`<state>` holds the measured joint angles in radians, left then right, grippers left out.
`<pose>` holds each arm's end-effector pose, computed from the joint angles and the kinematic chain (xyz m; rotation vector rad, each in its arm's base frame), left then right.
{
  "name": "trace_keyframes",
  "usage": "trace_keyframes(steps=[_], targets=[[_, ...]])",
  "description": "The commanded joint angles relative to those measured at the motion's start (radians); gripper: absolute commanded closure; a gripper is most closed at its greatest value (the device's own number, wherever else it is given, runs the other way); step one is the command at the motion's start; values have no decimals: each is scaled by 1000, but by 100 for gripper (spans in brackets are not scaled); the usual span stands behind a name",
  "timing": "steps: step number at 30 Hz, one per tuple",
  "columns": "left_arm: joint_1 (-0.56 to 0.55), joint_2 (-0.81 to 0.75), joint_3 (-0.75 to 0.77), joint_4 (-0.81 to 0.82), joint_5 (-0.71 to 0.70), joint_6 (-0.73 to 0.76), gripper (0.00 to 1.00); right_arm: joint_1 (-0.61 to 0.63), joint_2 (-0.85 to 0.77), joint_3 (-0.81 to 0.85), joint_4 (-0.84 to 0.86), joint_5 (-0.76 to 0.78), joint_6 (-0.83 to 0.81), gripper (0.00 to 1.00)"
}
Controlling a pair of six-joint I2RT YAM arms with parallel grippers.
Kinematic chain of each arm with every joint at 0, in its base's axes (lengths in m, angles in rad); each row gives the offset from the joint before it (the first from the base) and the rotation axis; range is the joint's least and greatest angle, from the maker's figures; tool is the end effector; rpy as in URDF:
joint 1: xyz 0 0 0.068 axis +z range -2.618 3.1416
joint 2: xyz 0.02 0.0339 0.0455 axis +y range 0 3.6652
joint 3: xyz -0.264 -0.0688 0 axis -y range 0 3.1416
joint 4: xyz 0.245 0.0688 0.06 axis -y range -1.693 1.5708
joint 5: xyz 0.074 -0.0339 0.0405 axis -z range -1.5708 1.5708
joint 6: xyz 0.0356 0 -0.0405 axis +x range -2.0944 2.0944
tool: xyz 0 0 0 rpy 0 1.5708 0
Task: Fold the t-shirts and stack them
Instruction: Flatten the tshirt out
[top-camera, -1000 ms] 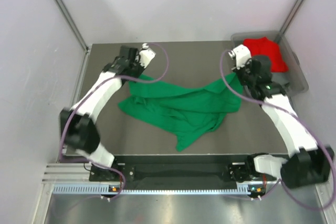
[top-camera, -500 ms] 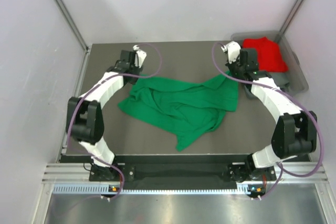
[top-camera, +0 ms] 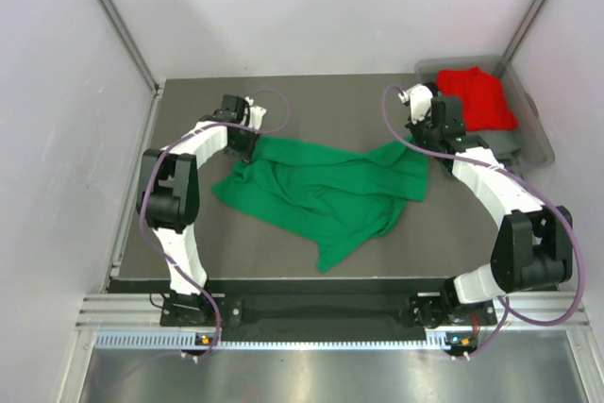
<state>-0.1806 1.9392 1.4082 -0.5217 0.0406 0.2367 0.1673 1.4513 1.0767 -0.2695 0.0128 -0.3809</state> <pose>0.4040 -0.0752 0.1923 0.5570 2.5626 -0.0337 0.3217 0.0539 0.2760 -0.5935 2.1371 -0.1322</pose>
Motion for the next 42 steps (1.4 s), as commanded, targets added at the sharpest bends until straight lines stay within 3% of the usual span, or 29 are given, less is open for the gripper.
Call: trace_keyframes(steps=[1,13,16,20,25,29,42], targets=[[3,15,55,-57,68,-27,62,1,-52,-7,44,-10,5,100],[10,53,52,-75,67,-28,63,1,-17,-20,56,-10,10,100],[12,72,64,-84,67,-28,73,1,-12,-15,53,-10,10,100],[13,87,81,-95,70,-31,100,3,-19,-18,50,-10,11,100],[16,32,81,-63,1,-27,100,3,-41,-21,46,-8,10,100],[16,-118,78,-11,-72,3,100,1,-95,-32,56,1,-3,100],[15,-394,-24,63,-76,41,100,3,-253,-6,-8,21,-33,100]])
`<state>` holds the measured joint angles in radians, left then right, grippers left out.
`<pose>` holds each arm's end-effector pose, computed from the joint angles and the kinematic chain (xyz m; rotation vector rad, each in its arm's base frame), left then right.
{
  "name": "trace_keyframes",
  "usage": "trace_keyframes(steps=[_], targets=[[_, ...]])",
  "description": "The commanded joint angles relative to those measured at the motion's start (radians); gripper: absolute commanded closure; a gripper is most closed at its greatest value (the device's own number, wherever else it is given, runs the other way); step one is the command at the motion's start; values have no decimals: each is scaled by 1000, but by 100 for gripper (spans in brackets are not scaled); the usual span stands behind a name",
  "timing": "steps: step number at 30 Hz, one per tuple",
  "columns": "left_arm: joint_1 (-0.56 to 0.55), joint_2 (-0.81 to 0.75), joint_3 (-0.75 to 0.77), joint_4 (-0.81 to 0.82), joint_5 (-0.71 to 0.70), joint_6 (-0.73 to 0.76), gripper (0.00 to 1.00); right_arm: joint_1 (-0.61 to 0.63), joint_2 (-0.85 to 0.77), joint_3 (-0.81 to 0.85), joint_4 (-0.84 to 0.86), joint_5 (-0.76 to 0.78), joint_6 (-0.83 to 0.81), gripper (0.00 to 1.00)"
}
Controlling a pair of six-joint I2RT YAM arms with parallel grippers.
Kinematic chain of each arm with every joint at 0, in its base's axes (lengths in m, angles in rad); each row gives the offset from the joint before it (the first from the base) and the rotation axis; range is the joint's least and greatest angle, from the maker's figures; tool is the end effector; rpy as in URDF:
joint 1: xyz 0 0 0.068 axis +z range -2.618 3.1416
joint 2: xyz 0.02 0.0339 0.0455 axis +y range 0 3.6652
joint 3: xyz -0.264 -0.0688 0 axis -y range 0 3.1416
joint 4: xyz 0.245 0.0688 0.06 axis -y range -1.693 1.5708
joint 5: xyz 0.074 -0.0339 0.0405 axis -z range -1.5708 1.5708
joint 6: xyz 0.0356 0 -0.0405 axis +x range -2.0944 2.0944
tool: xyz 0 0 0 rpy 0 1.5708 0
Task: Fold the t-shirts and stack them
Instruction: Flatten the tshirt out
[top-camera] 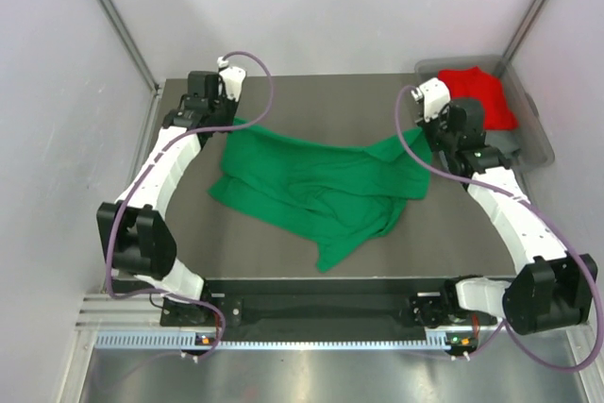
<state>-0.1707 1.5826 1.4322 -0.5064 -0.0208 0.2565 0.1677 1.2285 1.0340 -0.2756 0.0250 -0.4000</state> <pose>0.3560 -0.0606 0.3332 0.4612 2.1801 0.0701 0.2773 0.0460 0.3241 -0.5576 1.9675 -0.1708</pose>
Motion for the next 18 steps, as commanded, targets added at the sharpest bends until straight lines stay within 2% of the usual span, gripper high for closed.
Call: trace_keyframes(steps=[1,6,12,16,18], targets=[[5,-42,-58,49,-13,26,100,3,-24,41,-16,7,-16,100],[5,-79,-46,20,-39,21,100,1,-75,89,-30,56,-13,100],[5,-315,-70,55,-53,66,100,-2,-204,185,-31,119,-37,100],[5,-496,-87,22,-42,78,100,-2,-259,273,-72,145,-2,100],[7,-539,-73,-7,-42,81,100,-2,-277,342,-106,159,16,100]])
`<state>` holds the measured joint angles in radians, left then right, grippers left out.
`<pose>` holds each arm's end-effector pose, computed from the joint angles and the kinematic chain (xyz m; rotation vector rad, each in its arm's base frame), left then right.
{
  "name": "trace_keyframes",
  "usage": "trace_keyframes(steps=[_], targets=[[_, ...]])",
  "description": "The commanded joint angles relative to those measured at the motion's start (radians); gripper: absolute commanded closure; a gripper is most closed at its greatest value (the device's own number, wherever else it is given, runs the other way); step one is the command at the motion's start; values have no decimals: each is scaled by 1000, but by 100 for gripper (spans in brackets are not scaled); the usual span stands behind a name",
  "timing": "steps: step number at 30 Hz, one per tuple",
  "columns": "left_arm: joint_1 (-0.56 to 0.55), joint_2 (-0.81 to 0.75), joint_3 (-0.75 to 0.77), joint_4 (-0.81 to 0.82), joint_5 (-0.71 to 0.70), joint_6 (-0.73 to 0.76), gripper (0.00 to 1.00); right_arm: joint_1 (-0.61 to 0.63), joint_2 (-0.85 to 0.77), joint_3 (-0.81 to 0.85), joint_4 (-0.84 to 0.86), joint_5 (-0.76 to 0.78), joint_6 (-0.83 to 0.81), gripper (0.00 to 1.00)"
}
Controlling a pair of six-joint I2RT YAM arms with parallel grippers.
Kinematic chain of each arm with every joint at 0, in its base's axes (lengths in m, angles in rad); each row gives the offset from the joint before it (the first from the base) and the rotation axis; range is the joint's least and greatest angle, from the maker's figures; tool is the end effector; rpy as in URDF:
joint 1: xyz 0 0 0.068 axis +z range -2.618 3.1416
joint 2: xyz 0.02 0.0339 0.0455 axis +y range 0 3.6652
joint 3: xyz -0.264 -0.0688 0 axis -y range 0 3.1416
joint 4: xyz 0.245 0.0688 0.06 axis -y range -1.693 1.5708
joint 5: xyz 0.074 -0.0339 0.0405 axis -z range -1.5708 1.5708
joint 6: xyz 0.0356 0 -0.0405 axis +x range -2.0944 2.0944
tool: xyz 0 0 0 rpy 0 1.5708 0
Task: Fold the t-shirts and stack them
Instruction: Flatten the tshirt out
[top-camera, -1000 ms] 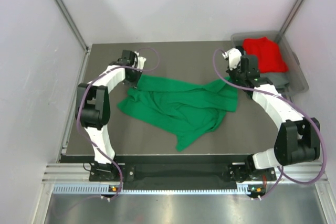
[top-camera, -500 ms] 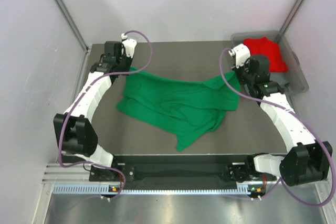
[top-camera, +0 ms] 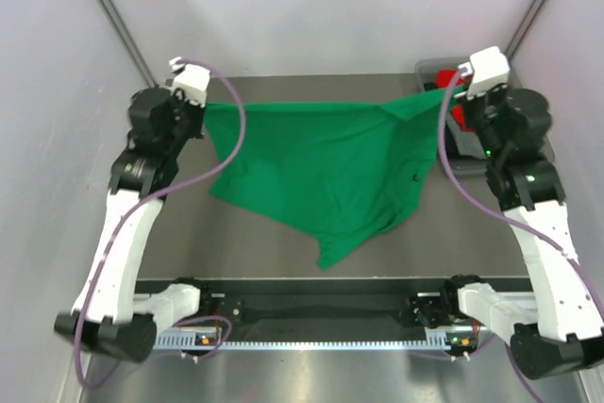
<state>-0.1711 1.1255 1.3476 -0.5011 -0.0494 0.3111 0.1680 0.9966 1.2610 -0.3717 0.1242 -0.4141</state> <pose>0.2342 -0.0387 0.4341 0.4086 1.8062 0.1432 0.2039 0.0301 0.4454 -0.3929 1.6390 -0.2893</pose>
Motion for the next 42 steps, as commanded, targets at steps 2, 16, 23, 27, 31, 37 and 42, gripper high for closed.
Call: trace_keyframes(steps=[2,16,23,27,31,37,42], targets=[[8,-124,44,-57,-13,46,100,-2,-50,167,-32,64,31,100],[10,-322,298,-224,-1,114,100,-1,-211,479,-288,58,-77,100],[10,-372,475,-309,-7,143,100,-2,-280,682,-404,97,-172,100],[10,-380,588,-326,-7,149,100,-4,-288,790,-411,111,-193,100],[10,-380,619,-303,-24,172,100,-5,-300,792,-372,124,-233,100],[10,-343,435,-286,-56,255,100,-4,-302,562,-214,120,-295,100],[10,-305,59,-238,-40,304,100,-4,-263,182,-40,92,-331,100]])
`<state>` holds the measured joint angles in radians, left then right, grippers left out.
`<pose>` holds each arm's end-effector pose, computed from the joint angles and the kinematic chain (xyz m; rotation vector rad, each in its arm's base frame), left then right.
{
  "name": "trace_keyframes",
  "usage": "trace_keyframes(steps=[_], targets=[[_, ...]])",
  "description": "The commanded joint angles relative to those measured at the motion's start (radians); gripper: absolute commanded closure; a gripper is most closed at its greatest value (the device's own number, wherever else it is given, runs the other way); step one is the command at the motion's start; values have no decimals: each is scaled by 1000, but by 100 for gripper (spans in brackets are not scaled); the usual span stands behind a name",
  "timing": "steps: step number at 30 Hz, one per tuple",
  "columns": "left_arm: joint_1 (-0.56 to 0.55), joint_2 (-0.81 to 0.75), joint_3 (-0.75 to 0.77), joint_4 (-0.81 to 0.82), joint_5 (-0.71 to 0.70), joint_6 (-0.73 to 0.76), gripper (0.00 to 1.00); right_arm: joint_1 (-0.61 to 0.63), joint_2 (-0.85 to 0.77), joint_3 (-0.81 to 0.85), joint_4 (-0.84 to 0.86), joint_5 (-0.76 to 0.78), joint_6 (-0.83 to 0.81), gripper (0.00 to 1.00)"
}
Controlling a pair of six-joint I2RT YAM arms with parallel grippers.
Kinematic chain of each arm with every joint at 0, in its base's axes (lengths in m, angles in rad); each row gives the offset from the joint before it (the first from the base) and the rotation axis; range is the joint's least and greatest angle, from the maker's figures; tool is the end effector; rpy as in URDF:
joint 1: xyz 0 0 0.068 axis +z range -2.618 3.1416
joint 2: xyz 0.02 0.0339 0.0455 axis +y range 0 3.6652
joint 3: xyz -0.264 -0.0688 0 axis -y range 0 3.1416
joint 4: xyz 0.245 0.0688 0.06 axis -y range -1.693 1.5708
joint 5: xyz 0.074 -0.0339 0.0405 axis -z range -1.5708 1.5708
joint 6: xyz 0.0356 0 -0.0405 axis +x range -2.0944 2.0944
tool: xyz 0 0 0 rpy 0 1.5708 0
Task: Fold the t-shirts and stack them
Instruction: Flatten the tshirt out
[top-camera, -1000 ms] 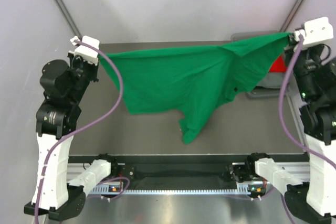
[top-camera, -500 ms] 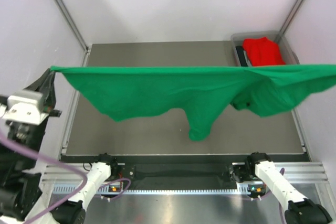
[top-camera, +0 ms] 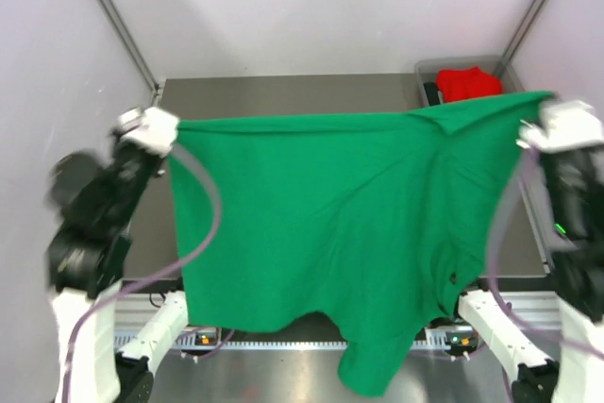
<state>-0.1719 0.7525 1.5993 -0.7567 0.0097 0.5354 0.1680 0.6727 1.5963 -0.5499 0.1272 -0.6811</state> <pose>0.0529 -0.0095 0.5271 0.5225 1.3925 0.2871 0.0157 -0.0019 0.5495 -0.3959 1.1504 -0.5253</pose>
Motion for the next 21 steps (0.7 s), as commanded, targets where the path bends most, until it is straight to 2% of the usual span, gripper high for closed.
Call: trace_keyframes(steps=[1,5,7,9,13,14,17,21], targets=[[11,79,-247,69,-99,90,100,-4,77,-203,163,85,-70,100],[12,195,-519,285,-149,141,100,-4,232,-416,324,77,-100,100],[23,261,-577,388,-158,167,100,-8,309,-446,408,74,-107,100],[31,391,-611,502,-149,172,100,-13,447,-452,456,75,-107,100],[51,661,-566,625,-149,170,100,-18,707,-388,571,94,-78,100],[54,770,-546,640,-152,167,100,-19,807,-369,579,97,-58,100],[60,968,-402,654,-177,144,100,-19,985,-282,613,107,-29,100],[72,1155,-244,654,-227,129,100,-19,1163,-153,623,124,-5,100]])
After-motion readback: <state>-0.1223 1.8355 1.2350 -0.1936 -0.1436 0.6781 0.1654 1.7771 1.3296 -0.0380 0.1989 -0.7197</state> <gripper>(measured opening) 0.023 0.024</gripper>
